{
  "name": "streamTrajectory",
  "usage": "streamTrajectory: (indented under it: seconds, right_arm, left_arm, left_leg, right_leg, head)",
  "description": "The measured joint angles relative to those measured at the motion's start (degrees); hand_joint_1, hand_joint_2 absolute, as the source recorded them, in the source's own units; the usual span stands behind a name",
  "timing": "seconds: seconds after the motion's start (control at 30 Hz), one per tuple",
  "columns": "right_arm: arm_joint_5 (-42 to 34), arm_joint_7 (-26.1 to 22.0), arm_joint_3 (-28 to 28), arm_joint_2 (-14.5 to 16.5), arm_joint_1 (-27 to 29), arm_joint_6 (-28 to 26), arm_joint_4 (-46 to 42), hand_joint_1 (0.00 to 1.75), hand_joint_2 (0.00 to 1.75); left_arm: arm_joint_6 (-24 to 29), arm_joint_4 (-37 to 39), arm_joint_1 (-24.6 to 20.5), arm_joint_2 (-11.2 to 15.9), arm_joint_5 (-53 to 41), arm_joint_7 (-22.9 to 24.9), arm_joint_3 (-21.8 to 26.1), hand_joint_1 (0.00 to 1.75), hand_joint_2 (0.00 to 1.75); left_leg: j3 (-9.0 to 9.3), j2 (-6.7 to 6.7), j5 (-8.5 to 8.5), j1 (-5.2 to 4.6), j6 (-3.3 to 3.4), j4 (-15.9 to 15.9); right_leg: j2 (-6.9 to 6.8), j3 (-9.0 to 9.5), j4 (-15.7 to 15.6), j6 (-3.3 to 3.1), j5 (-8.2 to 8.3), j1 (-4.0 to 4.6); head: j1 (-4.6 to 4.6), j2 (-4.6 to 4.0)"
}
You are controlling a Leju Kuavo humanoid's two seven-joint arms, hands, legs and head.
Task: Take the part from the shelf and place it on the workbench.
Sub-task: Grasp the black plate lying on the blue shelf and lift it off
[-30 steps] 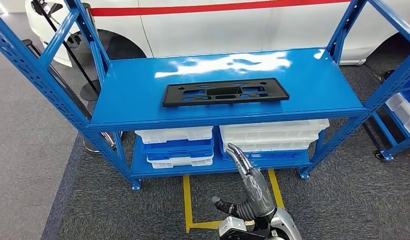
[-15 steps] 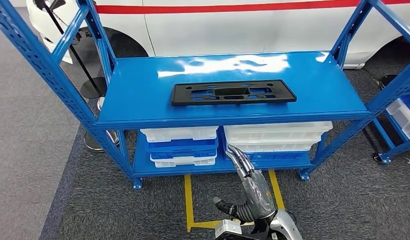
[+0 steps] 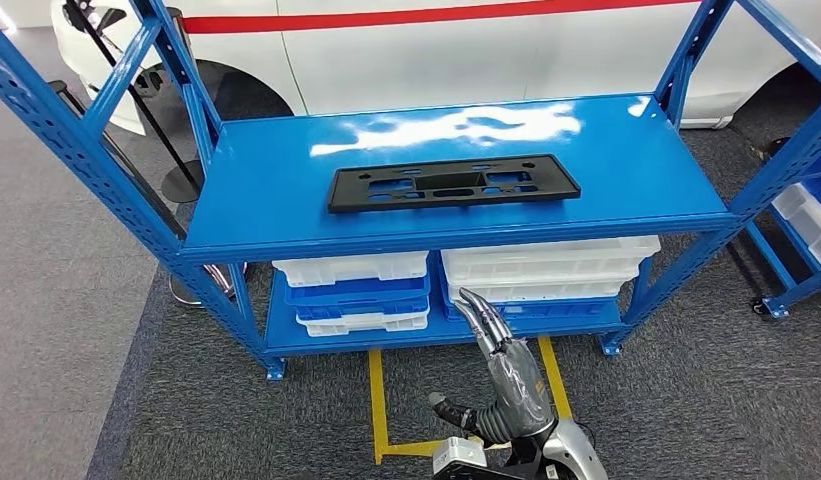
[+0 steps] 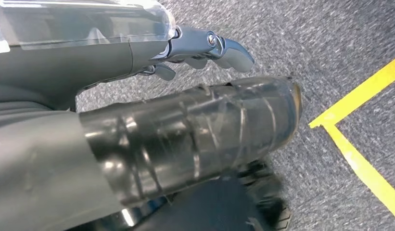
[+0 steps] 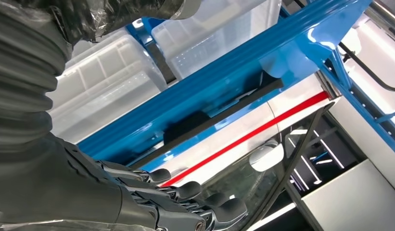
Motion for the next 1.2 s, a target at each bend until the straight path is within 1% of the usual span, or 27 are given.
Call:
streamTrajectory:
  seconds: [0.03, 0.07, 0.13, 0.17, 0.33, 0.43, 0.6, 1.2]
  right_arm:
    - [0.0, 0.0, 0.0, 0.0, 0.0, 0.0, 0.0, 0.00, 1.75]
    - [0.0, -0.1, 0.0, -0.1, 0.0, 0.1, -0.1, 0.00, 1.75]
    - [-0.1, -0.1, 0.0, -0.2, 0.0, 0.1, -0.2, 0.00, 1.75]
    - [-0.2, -0.1, 0.0, -0.2, 0.0, 0.1, -0.2, 0.00, 1.75]
    - [-0.2, -0.1, 0.0, -0.4, 0.0, 0.1, -0.4, 0.00, 1.75]
    - [-0.2, -0.1, 0.0, -0.4, 0.0, 0.1, -0.4, 0.00, 1.75]
    - [-0.2, -0.1, 0.0, -0.4, 0.0, 0.1, -0.5, 0.00, 1.75]
    - [0.0, -0.8, 0.0, -0.4, -0.1, 0.0, -0.5, 0.00, 1.75]
  left_arm:
    - [0.0, 0.0, 0.0, 0.0, 0.0, 0.0, 0.0, 0.00, 0.00]
    - [0.0, 0.0, 0.0, -0.1, 0.0, 0.0, 0.0, 0.00, 0.00]
    - [0.0, 0.0, 0.0, -0.1, 0.0, 0.0, 0.0, 0.00, 0.00]
    - [0.0, 0.0, 0.0, -0.1, 0.0, 0.0, 0.0, 0.00, 0.00]
    - [-0.1, 0.0, 0.0, -0.1, -0.1, 0.0, 0.0, 0.00, 0.00]
    - [-0.1, 0.0, -0.1, -0.1, -0.1, 0.0, 0.0, 0.00, 0.00]
    - [-0.1, 0.0, -0.1, -0.1, -0.2, 0.1, 0.0, 0.00, 0.00]
    - [-0.2, 0.0, -0.1, -0.1, -0.6, 0.2, 0.0, 0.00, 0.00]
  left_leg:
    - [1.14, -0.09, 0.58, 0.05, 0.16, -2.5]
    - [1.62, -0.19, 0.62, 0.02, 0.34, -3.6]
    - [1.60, -0.27, 0.58, -0.24, 0.98, -3.7]
    - [1.60, -0.27, 0.62, -0.33, 0.95, -3.7]
    - [1.60, -0.27, 0.52, -0.64, 1.31, -3.6]
    - [1.60, -0.27, 0.50, -0.74, 1.54, -3.6]
    - [1.60, -0.27, 0.52, -0.75, 1.64, -3.6]
    - [1.60, -0.27, 0.53, -0.73, 1.65, -3.6]
  right_leg:
    - [0.06, -0.09, 0.1, 0.23, -0.08, 0.14]
    - [0.12, -0.20, 0.2, 0.43, -0.12, 0.35]
    - [0.16, -0.26, 0.2, 0.70, -0.03, 0.48]
    - [0.16, -0.22, 0.1, 0.79, 0.01, 0.44]
    - [0.18, -0.09, -0.3, 1.26, 0.19, 0.11]
    - [0.19, -0.08, -0.3, 1.34, 0.22, 0.01]
    - [0.18, -0.09, -0.3, 1.42, 0.24, -0.06]
    - [0.18, -0.09, -0.3, 1.42, 0.24, -0.06]
  head:
    - [-0.01, 0.00]
    - [-0.02, 0.00]
    - [-0.02, 0.00]
    - [-0.03, 0.00]
    - [-0.03, 0.00]
    - [-0.03, 0.00]
    - [-0.04, 0.00]
    - [-0.04, 0.00]
